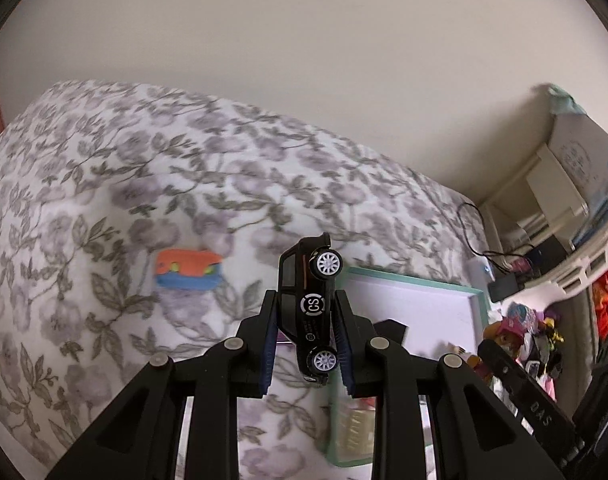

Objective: Organize rigid objects
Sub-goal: 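Carry the black car in the left tool while the right tool carries the dog figure over the tray, then open the left tool to drop the black car while the right tool releases the dog figure, then withdraw both open tools from the tray toward the orange block and magenta lighter, then close the left tool on the orange-and-blue block while the right tool moves toward the magenta lighter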

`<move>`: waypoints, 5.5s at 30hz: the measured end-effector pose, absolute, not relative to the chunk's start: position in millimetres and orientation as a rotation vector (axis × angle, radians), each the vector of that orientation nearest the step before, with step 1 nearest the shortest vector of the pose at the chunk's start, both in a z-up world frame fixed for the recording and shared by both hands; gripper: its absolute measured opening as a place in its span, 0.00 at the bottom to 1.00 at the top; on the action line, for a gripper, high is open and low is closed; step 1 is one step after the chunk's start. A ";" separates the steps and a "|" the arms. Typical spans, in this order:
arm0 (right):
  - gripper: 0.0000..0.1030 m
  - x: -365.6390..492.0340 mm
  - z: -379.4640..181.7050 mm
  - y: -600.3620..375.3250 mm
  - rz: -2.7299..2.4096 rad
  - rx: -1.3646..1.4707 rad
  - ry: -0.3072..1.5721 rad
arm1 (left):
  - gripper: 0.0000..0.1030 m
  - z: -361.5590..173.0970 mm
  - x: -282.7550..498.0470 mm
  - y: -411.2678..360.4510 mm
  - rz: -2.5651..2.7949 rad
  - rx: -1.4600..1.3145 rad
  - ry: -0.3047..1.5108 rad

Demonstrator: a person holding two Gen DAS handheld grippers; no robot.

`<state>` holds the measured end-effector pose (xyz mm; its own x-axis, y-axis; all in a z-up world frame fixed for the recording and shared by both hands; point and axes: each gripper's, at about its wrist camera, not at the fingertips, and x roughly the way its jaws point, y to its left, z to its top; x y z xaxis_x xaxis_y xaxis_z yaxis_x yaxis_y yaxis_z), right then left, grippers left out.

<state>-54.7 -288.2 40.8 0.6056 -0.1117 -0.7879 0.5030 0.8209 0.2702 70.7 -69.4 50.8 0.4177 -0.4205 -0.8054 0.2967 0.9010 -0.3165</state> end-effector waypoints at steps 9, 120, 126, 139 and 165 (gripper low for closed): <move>0.38 -82.9 37.5 -343.4 -0.495 0.566 0.849 | 0.26 35.3 44.9 -123.6 -0.540 -0.048 1.110; 1.00 -33.5 7.2 -312.8 -0.401 0.391 0.900 | 0.89 8.2 90.4 -64.5 -0.188 -0.013 1.101; 1.00 -11.0 -2.9 -271.2 -0.292 0.369 0.933 | 0.89 8.8 104.3 -26.8 -0.136 -0.073 1.087; 1.00 29.0 -19.5 -206.5 -0.181 0.286 1.012 | 1.00 -7.3 132.1 33.3 -0.081 -0.203 1.082; 1.00 82.8 -53.6 -203.0 -0.168 0.250 1.073 | 0.91 -87.2 187.4 -36.9 -0.188 -0.025 1.252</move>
<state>82.8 -203.0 -53.6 0.4691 -0.0143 -0.8830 0.2558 0.9592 0.1204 187.4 -36.9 -87.2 0.3004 -0.1552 -0.9411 0.1283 0.9843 -0.1213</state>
